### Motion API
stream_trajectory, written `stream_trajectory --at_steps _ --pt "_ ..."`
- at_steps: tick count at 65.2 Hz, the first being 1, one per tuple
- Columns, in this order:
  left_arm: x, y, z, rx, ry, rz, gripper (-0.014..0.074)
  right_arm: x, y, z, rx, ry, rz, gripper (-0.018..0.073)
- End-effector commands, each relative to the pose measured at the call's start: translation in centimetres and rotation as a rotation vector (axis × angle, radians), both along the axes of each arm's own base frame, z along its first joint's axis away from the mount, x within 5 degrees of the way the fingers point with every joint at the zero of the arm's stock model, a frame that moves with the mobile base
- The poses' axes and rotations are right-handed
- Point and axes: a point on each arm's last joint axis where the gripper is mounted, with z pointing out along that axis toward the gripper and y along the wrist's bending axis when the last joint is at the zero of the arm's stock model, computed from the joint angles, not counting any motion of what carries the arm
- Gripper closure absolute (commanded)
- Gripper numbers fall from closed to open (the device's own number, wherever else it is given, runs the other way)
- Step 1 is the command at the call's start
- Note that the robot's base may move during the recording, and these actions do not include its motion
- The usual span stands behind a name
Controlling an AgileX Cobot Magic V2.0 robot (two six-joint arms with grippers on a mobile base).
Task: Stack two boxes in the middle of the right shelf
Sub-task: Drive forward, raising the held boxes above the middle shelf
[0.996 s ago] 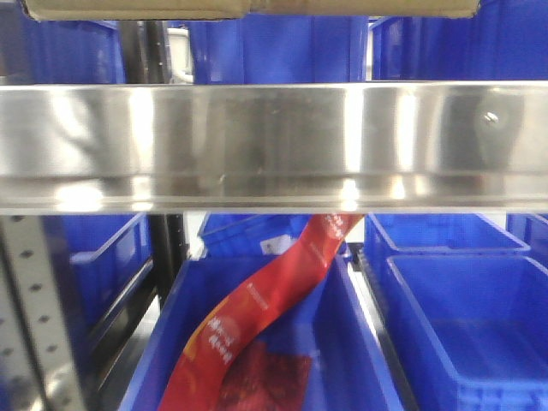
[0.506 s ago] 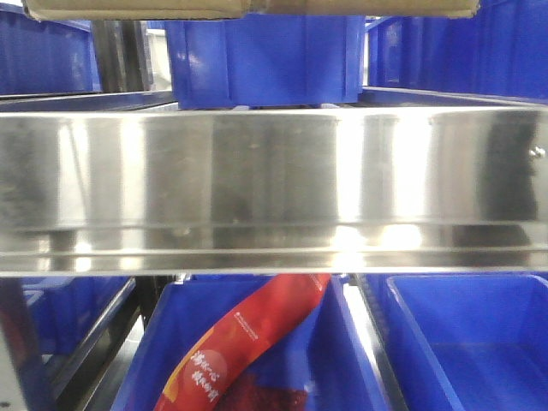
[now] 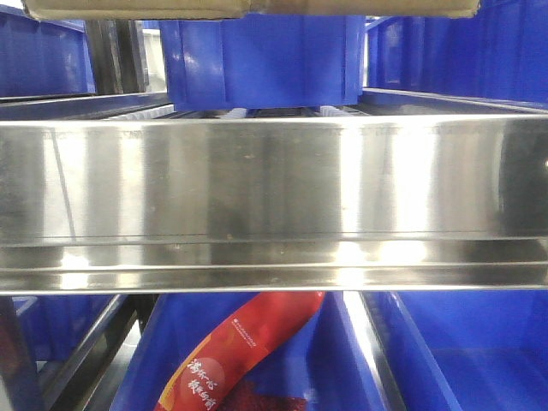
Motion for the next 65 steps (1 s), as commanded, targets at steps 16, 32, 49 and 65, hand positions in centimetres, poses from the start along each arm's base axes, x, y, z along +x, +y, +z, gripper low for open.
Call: stream_trajectory --at_steps 16,32,49,65 --pt "-0.53 0.6 1.39 0.006 -0.098 0.023 0.0708 -0.28 -0.57 0.69 -0.022 -0.052 -0.023 0.0711" --pt "-0.53 0.6 1.39 0.006 -0.098 0.023 0.0708 -0.28 -0.57 0.69 -0.022 -0.052 -0.023 0.0711" --pt "-0.53 0.6 1.39 0.006 -0.098 0.023 0.0708 -0.28 -0.57 0.69 -0.022 -0.052 -0.023 0.0711" --pt "-0.53 0.59 1.39 0.006 -0.098 0.023 0.0708 -0.27 -0.57 0.7 -0.022 -0.053 -0.023 0.0711"
